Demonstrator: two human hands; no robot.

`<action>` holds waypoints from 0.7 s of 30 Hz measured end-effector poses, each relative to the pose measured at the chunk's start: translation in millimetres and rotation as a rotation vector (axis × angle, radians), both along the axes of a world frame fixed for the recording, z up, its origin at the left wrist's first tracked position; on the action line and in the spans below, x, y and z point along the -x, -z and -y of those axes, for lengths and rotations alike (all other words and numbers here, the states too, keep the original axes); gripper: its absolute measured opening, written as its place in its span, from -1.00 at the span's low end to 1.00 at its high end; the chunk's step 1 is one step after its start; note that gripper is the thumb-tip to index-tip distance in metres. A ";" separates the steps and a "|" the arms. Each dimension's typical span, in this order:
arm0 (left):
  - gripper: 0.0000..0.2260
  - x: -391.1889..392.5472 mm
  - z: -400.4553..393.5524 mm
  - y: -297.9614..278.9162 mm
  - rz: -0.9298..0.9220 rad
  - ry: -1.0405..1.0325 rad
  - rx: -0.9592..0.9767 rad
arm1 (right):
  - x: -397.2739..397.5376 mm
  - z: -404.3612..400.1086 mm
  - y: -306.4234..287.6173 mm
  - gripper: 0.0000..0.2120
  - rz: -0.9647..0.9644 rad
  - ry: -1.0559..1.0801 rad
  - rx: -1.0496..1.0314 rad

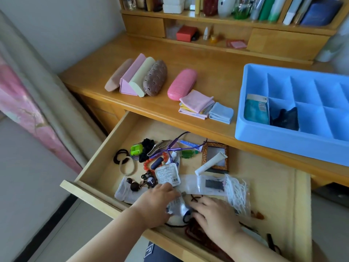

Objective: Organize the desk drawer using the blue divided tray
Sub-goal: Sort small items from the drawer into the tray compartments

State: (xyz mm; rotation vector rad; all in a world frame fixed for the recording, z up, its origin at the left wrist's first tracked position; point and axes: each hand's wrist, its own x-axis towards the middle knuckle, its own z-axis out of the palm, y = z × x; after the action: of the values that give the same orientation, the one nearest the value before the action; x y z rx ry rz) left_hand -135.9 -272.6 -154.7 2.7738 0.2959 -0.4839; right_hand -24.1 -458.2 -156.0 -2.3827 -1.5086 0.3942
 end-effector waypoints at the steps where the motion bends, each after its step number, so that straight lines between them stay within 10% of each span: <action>1: -0.45 -3.0 5.4 1.2 -0.045 0.026 -0.056 | -4.2 4.9 -1.7 -0.79 -0.078 0.061 0.027; 10: -0.44 -24.7 25.3 8.5 -0.080 -0.035 -0.240 | -45.4 39.7 -63.8 -0.74 -1.027 0.613 -0.367; 17: -0.57 -40.9 27.1 -38.0 0.150 -0.720 0.823 | -84.1 63.3 -131.8 -0.77 -1.482 0.481 -0.922; 21: -0.58 -88.4 42.2 -86.9 0.358 -0.748 1.513 | -127.4 79.5 -169.2 -0.51 -1.478 0.361 -1.105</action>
State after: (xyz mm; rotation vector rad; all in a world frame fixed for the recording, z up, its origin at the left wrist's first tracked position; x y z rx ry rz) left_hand -47.5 -314.8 -67.8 1.1063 0.5308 0.0530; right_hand 103.2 -537.7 13.1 -0.8756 -0.3235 0.7094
